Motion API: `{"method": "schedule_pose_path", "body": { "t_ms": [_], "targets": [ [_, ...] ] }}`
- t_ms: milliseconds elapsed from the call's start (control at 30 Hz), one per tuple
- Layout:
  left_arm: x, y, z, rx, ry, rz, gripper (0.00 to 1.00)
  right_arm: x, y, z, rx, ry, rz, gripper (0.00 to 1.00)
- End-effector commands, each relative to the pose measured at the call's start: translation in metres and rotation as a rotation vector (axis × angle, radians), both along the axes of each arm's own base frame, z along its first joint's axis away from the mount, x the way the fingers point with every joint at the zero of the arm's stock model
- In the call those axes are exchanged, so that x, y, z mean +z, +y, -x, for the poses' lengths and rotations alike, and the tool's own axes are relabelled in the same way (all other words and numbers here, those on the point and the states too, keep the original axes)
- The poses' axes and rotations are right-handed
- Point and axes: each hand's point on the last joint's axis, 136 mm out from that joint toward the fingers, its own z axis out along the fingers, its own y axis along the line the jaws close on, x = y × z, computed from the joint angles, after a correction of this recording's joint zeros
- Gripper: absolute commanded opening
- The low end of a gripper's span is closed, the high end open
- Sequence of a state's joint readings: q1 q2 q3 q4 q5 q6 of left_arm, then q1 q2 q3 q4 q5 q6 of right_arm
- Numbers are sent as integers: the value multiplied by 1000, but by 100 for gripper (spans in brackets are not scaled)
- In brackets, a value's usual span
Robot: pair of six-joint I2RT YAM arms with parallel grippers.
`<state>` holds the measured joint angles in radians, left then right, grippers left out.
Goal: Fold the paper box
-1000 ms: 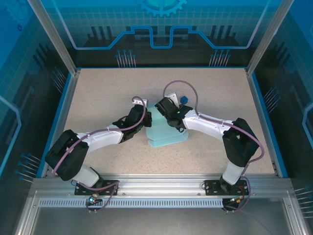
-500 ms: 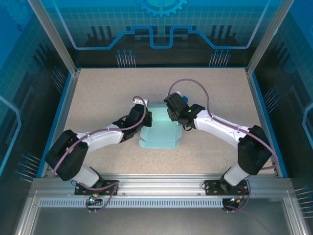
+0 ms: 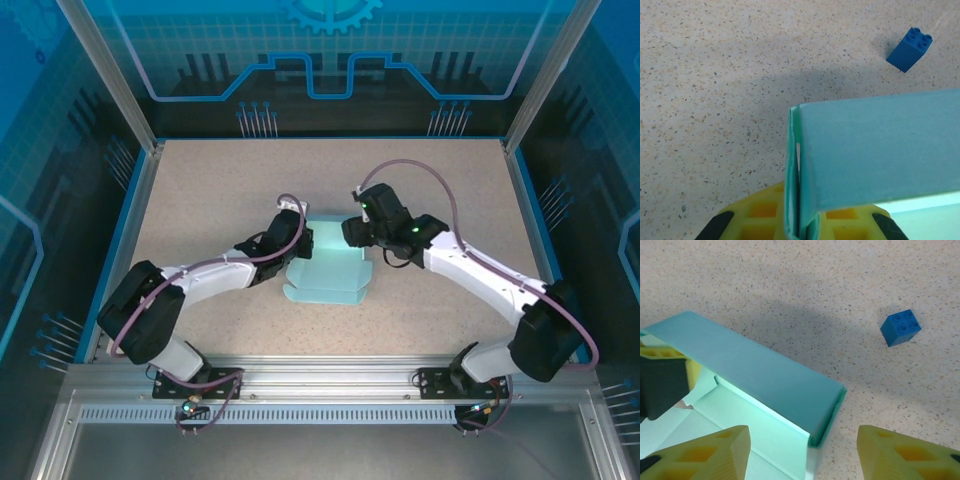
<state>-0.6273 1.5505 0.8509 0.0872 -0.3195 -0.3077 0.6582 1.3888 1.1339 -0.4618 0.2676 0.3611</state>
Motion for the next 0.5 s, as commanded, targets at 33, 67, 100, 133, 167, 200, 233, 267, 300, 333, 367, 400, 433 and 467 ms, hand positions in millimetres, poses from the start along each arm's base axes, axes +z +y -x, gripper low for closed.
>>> {"method": "schedule_pose_path", "body": {
  "t_ms": [33, 67, 100, 133, 167, 200, 233, 267, 300, 333, 367, 400, 433, 467],
  "targets": [
    [-14, -1, 6, -85, 133, -49, 0, 19, -24, 7, 39, -7, -46, 63],
    [-18, 0, 9, -103, 169, -56, 0, 21, -28, 7, 49, 0, -70, 64],
    [-20, 1, 11, -119, 202, -65, 0, 22, -34, 6, 43, 10, -93, 65],
    [-22, 2, 14, -140, 233, -77, 0, 21, -39, 5, 40, 20, -110, 65],
    [-24, 4, 17, -166, 275, -92, 0, 21, -43, 4, 35, 25, -120, 65],
    [-24, 5, 19, -187, 314, -113, 0, 19, -48, 3, 20, 27, -117, 66],
    [-26, 8, 20, -203, 349, -141, 0, 17, -53, 1, 6, 27, -109, 66],
    [-27, 10, 22, -225, 382, -168, 0, 15, -54, 0, -2, 29, -102, 66],
    [-29, 13, 24, -236, 417, -196, 0, 11, -54, 0, -2, 35, -100, 66],
    [-30, 16, 24, -245, 442, -213, 0, 9, -52, -1, 3, 42, -104, 66],
    [-32, 17, 24, -263, 472, -231, 0, 5, -50, -1, 9, 55, -109, 66],
    [-36, 20, 26, -282, 509, -248, 0, -1, -48, -2, 12, 70, -110, 65],
    [-38, 23, 27, -299, 545, -268, 0, -6, -46, -2, 16, 84, -106, 65],
    [-41, 25, 28, -316, 574, -287, 0, -11, -45, -2, 19, 96, -101, 65]
  ]
}}
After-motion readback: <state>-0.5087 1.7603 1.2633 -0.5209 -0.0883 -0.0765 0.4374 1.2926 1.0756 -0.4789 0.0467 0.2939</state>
